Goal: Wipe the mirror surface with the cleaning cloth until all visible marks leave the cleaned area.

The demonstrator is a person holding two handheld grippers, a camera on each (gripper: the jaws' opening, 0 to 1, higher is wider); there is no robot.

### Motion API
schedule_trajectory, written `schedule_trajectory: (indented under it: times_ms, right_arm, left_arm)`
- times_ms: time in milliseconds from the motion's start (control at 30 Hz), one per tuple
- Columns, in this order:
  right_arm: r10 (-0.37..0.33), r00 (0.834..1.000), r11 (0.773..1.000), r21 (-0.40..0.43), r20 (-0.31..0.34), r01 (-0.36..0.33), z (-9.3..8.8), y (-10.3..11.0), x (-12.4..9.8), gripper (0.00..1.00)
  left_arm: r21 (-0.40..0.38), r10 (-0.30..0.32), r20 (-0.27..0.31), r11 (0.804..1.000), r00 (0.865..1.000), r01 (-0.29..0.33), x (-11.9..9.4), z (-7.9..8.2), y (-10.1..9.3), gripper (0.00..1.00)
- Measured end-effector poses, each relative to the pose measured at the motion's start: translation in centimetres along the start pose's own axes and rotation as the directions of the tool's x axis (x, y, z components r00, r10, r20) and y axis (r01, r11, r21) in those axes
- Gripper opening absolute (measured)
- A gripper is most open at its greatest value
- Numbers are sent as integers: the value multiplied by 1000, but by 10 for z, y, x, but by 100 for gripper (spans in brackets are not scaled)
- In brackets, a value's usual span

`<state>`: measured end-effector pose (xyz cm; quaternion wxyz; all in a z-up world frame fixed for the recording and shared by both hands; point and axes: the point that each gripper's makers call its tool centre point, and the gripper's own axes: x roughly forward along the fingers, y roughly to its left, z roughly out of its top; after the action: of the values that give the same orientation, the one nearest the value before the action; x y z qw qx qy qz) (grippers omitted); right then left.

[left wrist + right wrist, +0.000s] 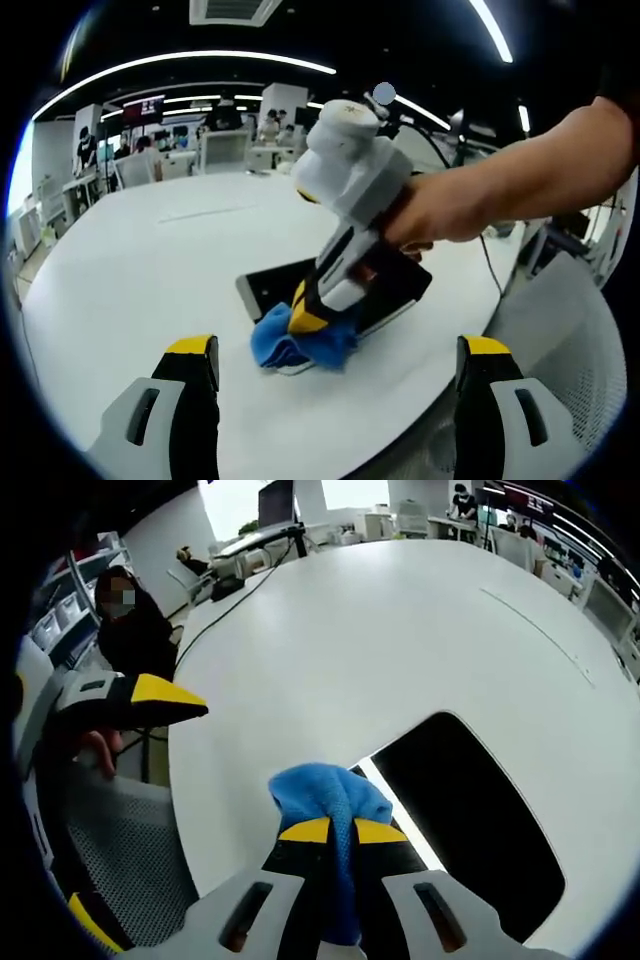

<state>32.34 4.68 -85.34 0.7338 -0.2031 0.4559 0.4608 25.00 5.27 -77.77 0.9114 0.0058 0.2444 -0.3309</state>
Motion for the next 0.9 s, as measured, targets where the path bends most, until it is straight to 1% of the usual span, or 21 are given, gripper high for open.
schedule_trajectory:
  times_ms: [433, 900]
  right_arm:
    - [-2, 1000, 1000, 1, 1, 2, 6, -11, 2, 2]
    - [-12, 1000, 1000, 27, 7, 12, 20, -36, 9, 2]
  left_arm:
    - [-6, 0, 1, 1000, 1000, 0, 0, 0, 0, 99]
    - [-9, 6, -1, 1000, 1000, -6, 0, 0, 2, 99]
